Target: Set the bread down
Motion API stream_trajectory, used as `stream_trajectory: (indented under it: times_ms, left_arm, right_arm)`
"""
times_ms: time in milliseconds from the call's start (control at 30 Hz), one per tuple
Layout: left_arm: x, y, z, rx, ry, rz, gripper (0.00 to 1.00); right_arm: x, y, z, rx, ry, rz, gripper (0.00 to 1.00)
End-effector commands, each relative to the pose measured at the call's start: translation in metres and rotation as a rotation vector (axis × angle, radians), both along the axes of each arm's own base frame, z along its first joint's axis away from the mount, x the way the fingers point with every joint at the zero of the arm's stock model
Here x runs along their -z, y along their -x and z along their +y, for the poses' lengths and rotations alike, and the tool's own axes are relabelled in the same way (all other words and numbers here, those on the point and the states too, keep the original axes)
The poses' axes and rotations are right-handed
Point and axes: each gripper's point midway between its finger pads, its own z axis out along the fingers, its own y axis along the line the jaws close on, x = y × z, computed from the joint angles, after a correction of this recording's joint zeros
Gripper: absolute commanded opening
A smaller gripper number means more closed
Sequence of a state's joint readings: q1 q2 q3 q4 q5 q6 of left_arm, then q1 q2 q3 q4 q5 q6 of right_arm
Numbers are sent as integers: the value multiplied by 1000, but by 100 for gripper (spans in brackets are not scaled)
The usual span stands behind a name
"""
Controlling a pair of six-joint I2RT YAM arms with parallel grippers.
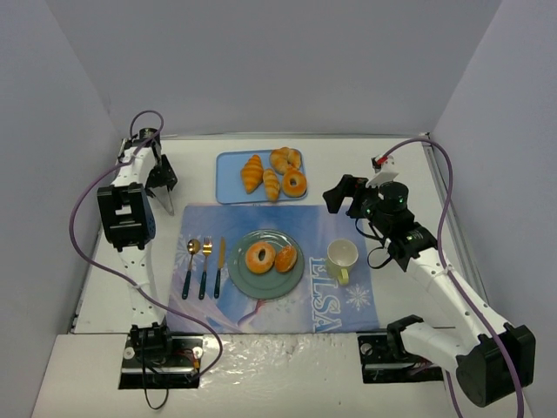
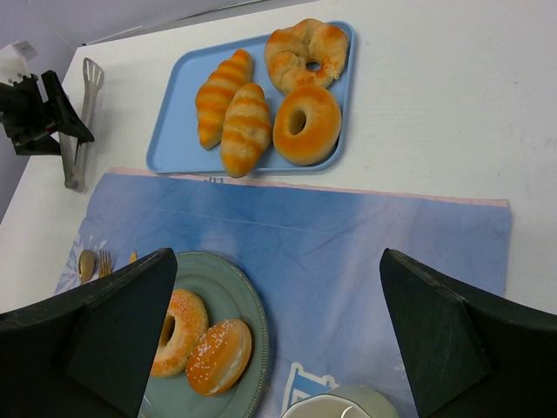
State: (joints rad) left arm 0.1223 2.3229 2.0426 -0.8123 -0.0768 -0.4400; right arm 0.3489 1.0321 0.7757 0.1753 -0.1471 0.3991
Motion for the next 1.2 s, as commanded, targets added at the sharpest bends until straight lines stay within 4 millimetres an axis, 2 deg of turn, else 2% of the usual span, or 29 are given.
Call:
stream_trajectory:
  times_ms: [0,200,367,833,1067,1167]
  left_arm:
    - [-35,-13,9,-7,-11,-95,57]
    - [-22,-8,7,-8,6,-58,68]
    - [-30,-7,6,-8,10,-66,74]
    - [-73,-6,3,18,11,-132,85]
    - [-100,-1,3,20,0,-156,86]
    - [-120,4,2,23,-14,-183,86]
  right_arm:
    - [-27,-3,7,-21,-37,-100,100]
    - [-26,-2,7,-21,-39,-98,100]
    - [-25,-2,6,-21,-38,-95,100]
    - [-27,-1,7,-24,-40,-97,100]
    - [-29,-2,8,-25,-40,-100,100]
    - [-30,-2,8,-25,-41,-101,100]
